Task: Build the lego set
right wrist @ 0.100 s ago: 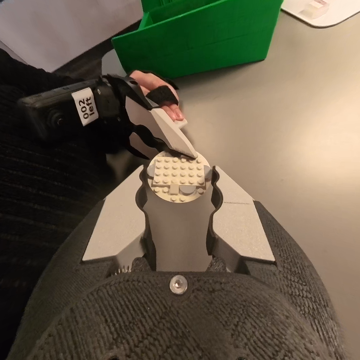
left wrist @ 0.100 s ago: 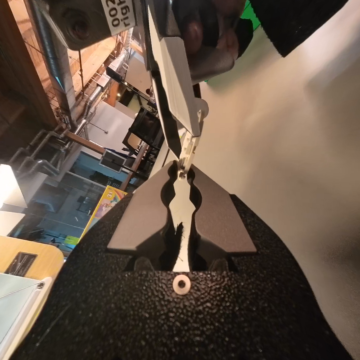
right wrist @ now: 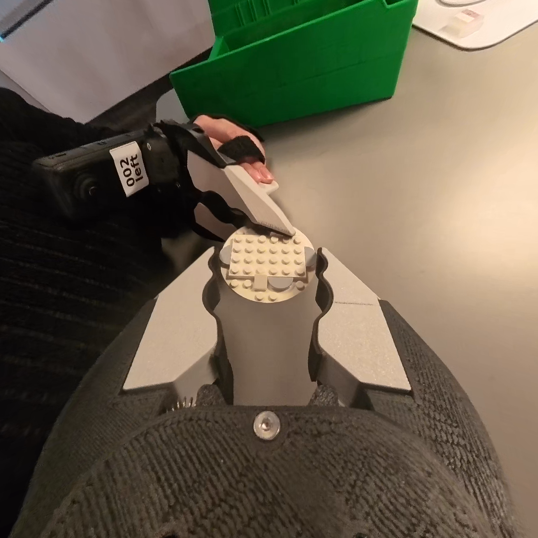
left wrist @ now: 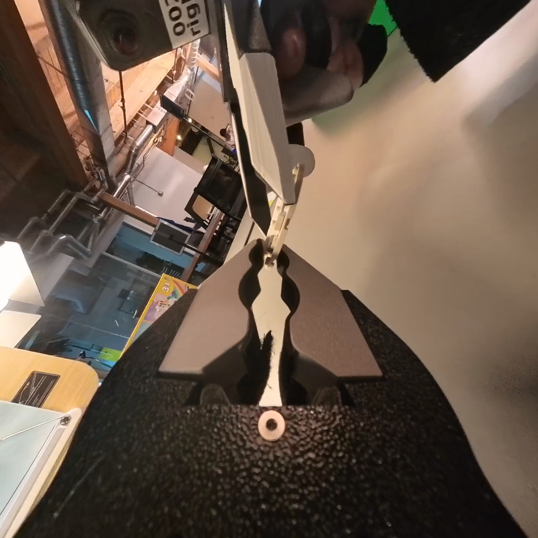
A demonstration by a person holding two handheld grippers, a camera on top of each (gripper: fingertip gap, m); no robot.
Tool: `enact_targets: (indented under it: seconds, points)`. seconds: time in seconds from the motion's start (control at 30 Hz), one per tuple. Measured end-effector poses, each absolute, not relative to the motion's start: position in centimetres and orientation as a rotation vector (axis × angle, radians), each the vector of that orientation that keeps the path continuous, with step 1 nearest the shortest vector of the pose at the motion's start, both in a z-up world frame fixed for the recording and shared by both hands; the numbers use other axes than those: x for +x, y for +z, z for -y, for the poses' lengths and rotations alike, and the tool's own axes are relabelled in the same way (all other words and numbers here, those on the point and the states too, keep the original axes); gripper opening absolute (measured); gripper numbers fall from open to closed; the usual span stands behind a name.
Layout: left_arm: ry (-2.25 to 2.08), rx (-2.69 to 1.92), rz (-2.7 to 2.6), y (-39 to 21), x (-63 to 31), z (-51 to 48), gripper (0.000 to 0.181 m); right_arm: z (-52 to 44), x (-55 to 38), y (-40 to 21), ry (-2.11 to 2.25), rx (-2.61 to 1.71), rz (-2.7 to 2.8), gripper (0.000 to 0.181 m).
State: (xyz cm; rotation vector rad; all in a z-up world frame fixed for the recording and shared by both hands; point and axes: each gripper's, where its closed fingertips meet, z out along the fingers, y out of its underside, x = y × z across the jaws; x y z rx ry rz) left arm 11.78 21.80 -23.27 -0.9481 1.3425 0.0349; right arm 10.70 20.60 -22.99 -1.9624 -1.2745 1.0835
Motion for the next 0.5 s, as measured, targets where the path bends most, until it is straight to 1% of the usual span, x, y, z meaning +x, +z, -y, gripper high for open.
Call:
enact_targets:
  seconds: [0.1, 0.13, 0.2, 0.23, 0.3, 0.33, 0.5]
  points:
    - [0.022, -1.010, -1.328, -23.4, 11.4, -22.5, 0.006, -21.4, 10.6, -22.7, 1.049, -1.923, 1.228, 0.065]
    - [-0.022, -1.046, -1.313, -23.4, 11.3, -22.6, 0.006, -21.8, 10.6, -22.5, 1.001, -1.875, 1.225, 0.068]
    - [-0.122, -1.133, -1.289, -23.7, 11.2, -23.1, 0.005, -22.4, 10.8, -22.0, 0.848, -1.739, 1.282, 0.079]
    - [-0.178, -1.174, -1.282, -24.0, 11.2, -23.3, 0.005, -22.4, 10.8, -21.8, 0.748, -1.653, 1.339, 0.079]
    - [-0.267, -1.235, -1.272, -24.4, 11.2, -23.6, 0.005, -22.2, 10.7, -22.2, 0.537, -1.504, 1.463, 0.069]
    - [-0.300, -1.248, -1.272, -24.5, 11.2, -23.6, 0.005, -22.2, 10.7, -22.5, 0.445, -1.448, 1.512, 0.061]
    - [-0.366, -1.277, -1.278, -24.9, 11.3, -23.5, 0.005, -22.8, 10.5, -23.4, 0.167, -1.294, 1.593, 0.015]
